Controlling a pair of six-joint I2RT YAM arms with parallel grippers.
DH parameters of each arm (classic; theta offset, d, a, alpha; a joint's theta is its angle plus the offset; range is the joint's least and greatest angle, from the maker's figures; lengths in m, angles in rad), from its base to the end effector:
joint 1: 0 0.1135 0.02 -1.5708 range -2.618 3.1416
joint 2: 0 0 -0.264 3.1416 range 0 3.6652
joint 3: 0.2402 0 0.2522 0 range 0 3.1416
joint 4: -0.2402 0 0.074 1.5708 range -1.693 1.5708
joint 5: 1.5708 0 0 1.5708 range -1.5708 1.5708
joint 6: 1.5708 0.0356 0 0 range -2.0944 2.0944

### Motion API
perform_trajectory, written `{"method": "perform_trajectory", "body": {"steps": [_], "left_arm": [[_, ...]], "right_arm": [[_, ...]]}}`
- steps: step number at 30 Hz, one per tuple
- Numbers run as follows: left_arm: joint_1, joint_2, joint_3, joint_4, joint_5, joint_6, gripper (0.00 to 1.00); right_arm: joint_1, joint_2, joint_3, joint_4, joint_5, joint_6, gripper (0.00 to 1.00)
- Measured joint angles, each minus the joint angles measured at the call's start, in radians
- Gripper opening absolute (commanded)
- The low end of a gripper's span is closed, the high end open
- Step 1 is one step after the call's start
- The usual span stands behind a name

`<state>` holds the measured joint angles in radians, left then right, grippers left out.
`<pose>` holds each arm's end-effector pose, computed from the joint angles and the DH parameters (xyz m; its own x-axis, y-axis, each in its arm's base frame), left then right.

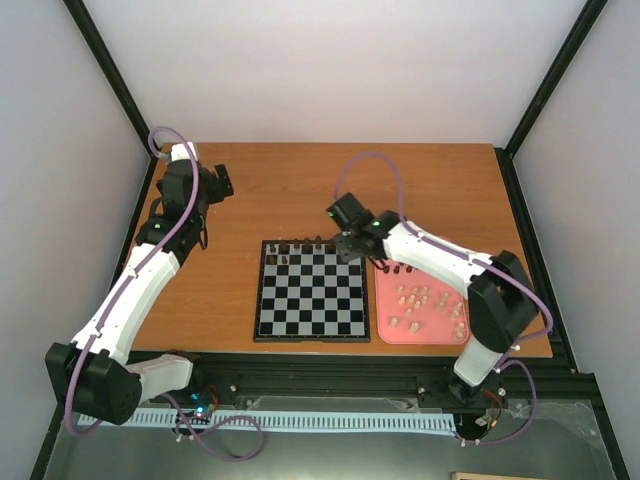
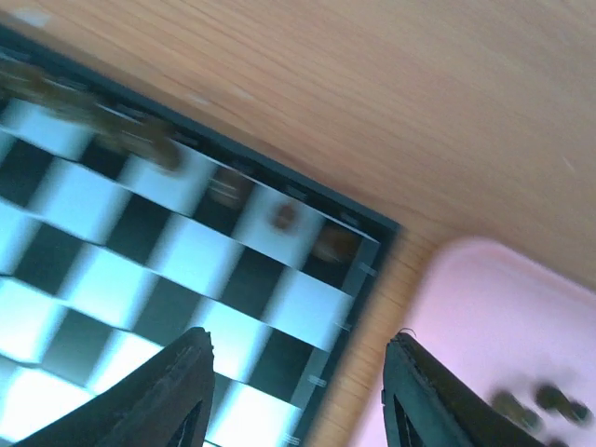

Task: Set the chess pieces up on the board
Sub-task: Pick up the chess piece from the storage box.

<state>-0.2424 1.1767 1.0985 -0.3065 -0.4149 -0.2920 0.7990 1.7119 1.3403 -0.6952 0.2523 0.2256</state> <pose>0.2620 -0.0500 0.3579 -0.3077 -0.1953 -0.9312 -0.2418 0.9626 -0.1220 0.2571 0.2515 0.2468 -0.7317 -0.4412 -0.5196 -0.4578 0.8828 -0.1050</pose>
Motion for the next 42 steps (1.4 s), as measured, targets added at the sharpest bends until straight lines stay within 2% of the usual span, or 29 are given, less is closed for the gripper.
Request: {"method": "perform_trajectory", "body": {"steps": [6, 9, 17, 23, 30, 42], "left_arm": [[0.000, 0.008, 0.000, 0.000, 0.004, 0.000, 1.00], [0.000, 0.018, 0.000, 0.000, 0.008, 0.000, 1.00], [0.000, 0.023, 0.000, 0.001, 0.013, 0.000, 1.00], [0.000, 0.031, 0.000, 0.001, 0.015, 0.000, 1.00], [0.000, 0.033, 0.000, 0.001, 0.015, 0.000, 1.00], [0.000, 0.033, 0.000, 0.001, 0.015, 0.000, 1.00]], "right_arm": [[-0.177, -0.103, -0.236, 0.013, 0.026, 0.042, 0.48], [-0.212, -0.114, -0.283, 0.014, 0.024, 0.050, 0.47], [-0.217, -0.114, -0.327, 0.061, -0.023, 0.052, 0.44], [-0.217, -0.094, -0.360, 0.084, -0.049, 0.053, 0.35], [-0.235, -0.070, -0.367, 0.105, -0.066, 0.053, 0.34], [-0.266, -0.042, -0.367, 0.127, -0.086, 0.047, 0.19]]}}
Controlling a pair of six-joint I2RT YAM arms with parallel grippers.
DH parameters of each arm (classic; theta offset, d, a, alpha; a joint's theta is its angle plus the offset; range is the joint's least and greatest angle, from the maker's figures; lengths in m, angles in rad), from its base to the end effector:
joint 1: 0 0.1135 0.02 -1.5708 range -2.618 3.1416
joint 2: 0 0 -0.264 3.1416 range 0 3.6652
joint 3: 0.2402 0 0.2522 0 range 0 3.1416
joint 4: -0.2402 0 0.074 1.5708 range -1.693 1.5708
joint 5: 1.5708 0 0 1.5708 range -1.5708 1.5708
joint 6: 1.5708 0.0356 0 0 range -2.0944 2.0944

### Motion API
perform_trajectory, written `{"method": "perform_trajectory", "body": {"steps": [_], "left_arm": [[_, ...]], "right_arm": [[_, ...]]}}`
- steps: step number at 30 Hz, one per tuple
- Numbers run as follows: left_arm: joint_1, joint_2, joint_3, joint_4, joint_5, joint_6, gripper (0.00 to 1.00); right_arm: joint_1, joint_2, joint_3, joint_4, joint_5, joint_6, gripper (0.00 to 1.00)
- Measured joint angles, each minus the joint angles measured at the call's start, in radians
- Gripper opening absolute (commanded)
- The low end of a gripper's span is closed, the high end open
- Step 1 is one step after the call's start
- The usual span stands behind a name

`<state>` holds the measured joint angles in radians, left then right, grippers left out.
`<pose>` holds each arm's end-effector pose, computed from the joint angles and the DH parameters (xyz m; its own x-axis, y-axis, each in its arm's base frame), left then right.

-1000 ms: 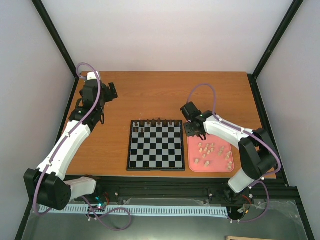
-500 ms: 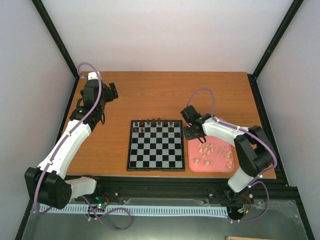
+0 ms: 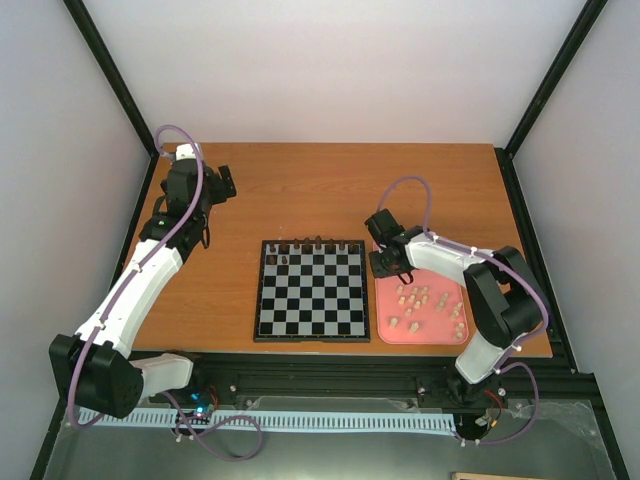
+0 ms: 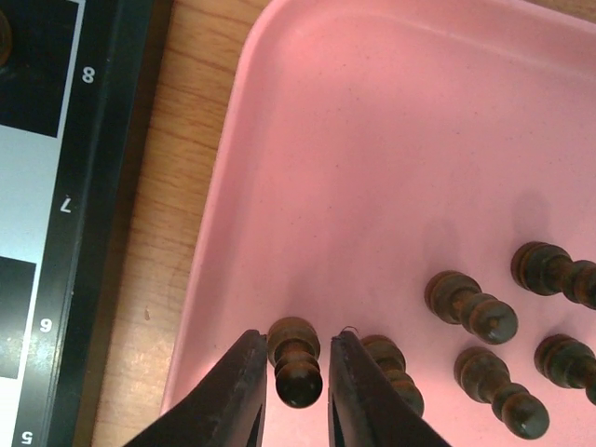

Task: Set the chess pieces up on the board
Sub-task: Pick up the chess piece from the storage box, then place the chess piece on the chessboard.

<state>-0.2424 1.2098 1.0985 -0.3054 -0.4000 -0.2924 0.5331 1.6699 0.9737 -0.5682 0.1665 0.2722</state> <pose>0.2698 -0.0524 0.3497 -0.3403 -0.1893 -0.9211 -0.2326 0.9660 -0.1127 0.2661 0.1502 0.1611 -0.9141 -0.2315 -0.3330 -0.2205 0.9728 -0.0711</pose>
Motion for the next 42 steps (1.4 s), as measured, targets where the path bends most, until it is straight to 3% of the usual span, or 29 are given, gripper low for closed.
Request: {"method": "perform_trajectory", "body": {"steps": [16, 21, 25, 33, 42], "left_arm": [[0.000, 0.000, 0.000, 0.000, 0.000, 0.000, 1.00], [0.000, 0.000, 0.000, 0.000, 0.000, 0.000, 1.00], [0.000, 0.000, 0.000, 0.000, 0.000, 0.000, 1.00], [0.000, 0.000, 0.000, 0.000, 0.000, 0.000, 1.00], [0.000, -0.001, 0.000, 0.000, -0.003, 0.000, 1.00]], "right_arm": [[-0.003, -0.005, 0.016, -0.032, -0.002, -0.001, 0.13], [0.018, -0.040, 0.099, -0.079, 0.005, 0.000, 0.12], [0.117, -0.015, 0.227, -0.100, 0.006, 0.003, 0.13], [0.313, 0.214, 0.504, -0.121, -0.036, -0.010, 0.12], [0.339, 0.398, 0.690, -0.181, -0.085, -0.042, 0.12]]}}
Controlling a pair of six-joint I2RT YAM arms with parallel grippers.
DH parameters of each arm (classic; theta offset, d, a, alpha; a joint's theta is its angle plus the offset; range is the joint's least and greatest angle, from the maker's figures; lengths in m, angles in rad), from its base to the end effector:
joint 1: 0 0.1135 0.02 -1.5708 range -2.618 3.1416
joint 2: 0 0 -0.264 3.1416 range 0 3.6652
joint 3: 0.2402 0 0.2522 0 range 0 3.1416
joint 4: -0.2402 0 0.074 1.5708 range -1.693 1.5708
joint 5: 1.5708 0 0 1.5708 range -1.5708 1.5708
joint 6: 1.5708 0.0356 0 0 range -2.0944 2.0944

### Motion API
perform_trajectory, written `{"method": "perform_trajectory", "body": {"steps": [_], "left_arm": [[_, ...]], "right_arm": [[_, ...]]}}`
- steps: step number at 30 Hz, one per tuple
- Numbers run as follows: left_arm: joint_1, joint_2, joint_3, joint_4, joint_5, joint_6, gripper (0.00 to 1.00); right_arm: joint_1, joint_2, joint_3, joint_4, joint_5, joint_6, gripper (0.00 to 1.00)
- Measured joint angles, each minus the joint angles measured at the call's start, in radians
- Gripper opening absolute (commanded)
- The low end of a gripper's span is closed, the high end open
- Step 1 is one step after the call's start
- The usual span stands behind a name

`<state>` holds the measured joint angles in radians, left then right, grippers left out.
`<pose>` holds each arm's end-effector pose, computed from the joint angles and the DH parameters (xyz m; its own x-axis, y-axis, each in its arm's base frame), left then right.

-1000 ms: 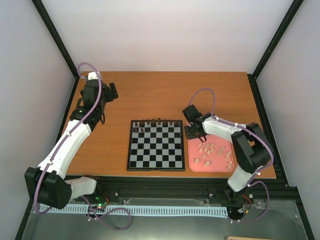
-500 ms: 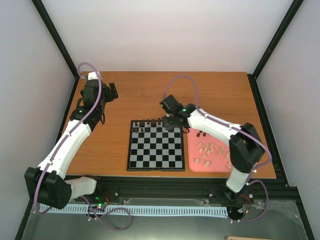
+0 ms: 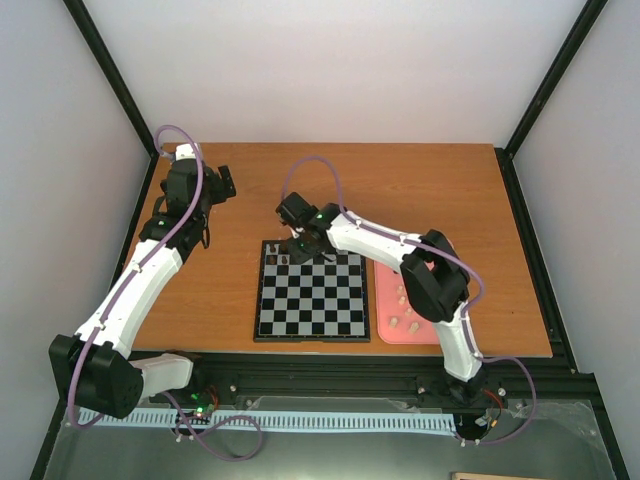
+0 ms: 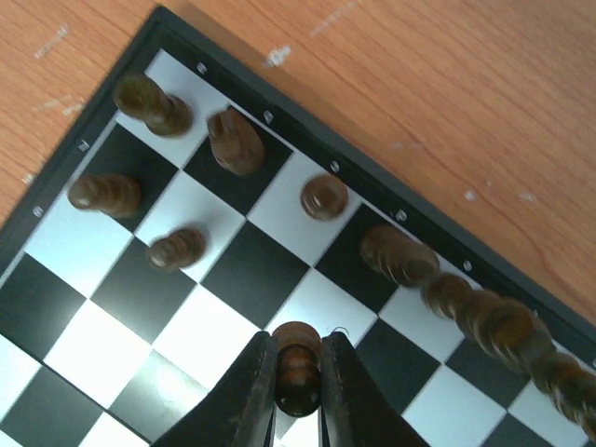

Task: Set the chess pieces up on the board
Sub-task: Place the chess piece on the chessboard.

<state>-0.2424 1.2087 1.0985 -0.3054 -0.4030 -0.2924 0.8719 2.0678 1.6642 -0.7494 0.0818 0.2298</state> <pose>0.2695 -0.0523 0.3500 -0.3385 -0.1894 -0.9217 -0.2351 0.9655 -0.1121 0.2848 0.3343 0.2045 -0.7415 -0.5295 -0.4121 -0.5882 0.8085 0.0197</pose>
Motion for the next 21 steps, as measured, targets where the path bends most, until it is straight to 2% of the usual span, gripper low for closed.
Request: {"method": "perform_trajectory", "body": {"steps": [9, 21], "left_arm": [[0.000, 0.000, 0.000, 0.000, -0.007, 0.000, 1.00], [0.000, 0.000, 0.000, 0.000, -0.012, 0.000, 1.00]], "right_arm": [[0.010, 0.099, 0.141, -0.039, -0.035, -0.026, 0.13], [0.014, 0.152, 0.149, -0.069, -0.057, -0.036, 0.13]]}}
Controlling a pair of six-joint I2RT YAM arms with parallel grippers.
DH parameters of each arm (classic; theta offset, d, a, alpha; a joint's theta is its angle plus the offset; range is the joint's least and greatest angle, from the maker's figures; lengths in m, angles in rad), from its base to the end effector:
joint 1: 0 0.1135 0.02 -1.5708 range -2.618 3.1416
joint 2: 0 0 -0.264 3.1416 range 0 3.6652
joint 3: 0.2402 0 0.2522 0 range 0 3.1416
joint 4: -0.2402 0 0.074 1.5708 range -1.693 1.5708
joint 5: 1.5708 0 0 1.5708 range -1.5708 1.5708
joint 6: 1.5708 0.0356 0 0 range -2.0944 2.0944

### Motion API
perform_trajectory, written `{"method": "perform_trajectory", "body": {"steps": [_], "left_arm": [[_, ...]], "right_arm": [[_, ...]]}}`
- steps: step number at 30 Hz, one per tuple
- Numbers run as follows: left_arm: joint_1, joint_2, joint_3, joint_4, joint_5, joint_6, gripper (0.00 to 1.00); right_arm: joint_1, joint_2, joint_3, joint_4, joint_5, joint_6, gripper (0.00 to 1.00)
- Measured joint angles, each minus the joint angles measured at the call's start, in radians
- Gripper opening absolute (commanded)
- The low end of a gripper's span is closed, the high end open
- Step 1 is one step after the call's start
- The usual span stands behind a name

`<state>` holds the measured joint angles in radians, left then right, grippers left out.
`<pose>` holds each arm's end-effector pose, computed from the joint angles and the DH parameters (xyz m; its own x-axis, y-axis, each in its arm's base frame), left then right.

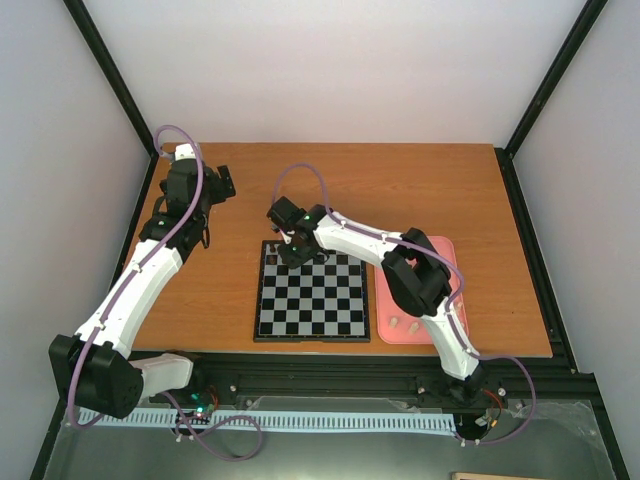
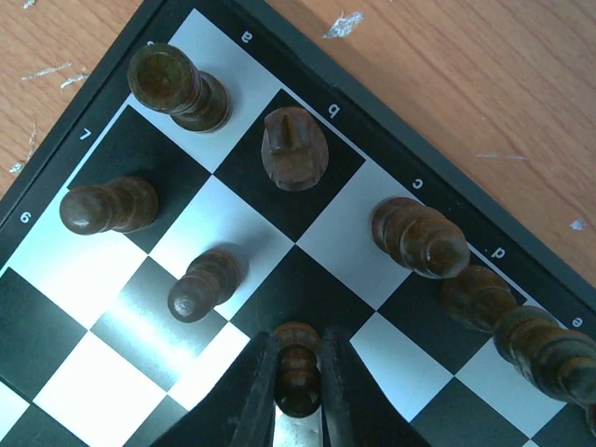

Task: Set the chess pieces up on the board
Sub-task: Place the chess piece on the chessboard.

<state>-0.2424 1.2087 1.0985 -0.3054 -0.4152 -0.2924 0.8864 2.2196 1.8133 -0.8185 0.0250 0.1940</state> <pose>0.2695 -0.0518 0.3500 -0.3353 -0.1888 -0.9230 -0.2457 0.9633 -0.1078 0.2949 0.3600 0.1791 -0.7319 -0.5921 -0.3373 -0.6401 0.7671 0.0423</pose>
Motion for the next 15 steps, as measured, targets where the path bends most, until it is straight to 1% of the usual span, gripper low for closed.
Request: {"method": "perform_trajectory", "body": {"steps": [15], "left_arm": [[0.000, 0.000, 0.000, 0.000, -0.001, 0.000, 1.00]], "right_arm": [[0.000, 0.026, 0.032, -0.001, 0.008, -0.014, 0.14]]}}
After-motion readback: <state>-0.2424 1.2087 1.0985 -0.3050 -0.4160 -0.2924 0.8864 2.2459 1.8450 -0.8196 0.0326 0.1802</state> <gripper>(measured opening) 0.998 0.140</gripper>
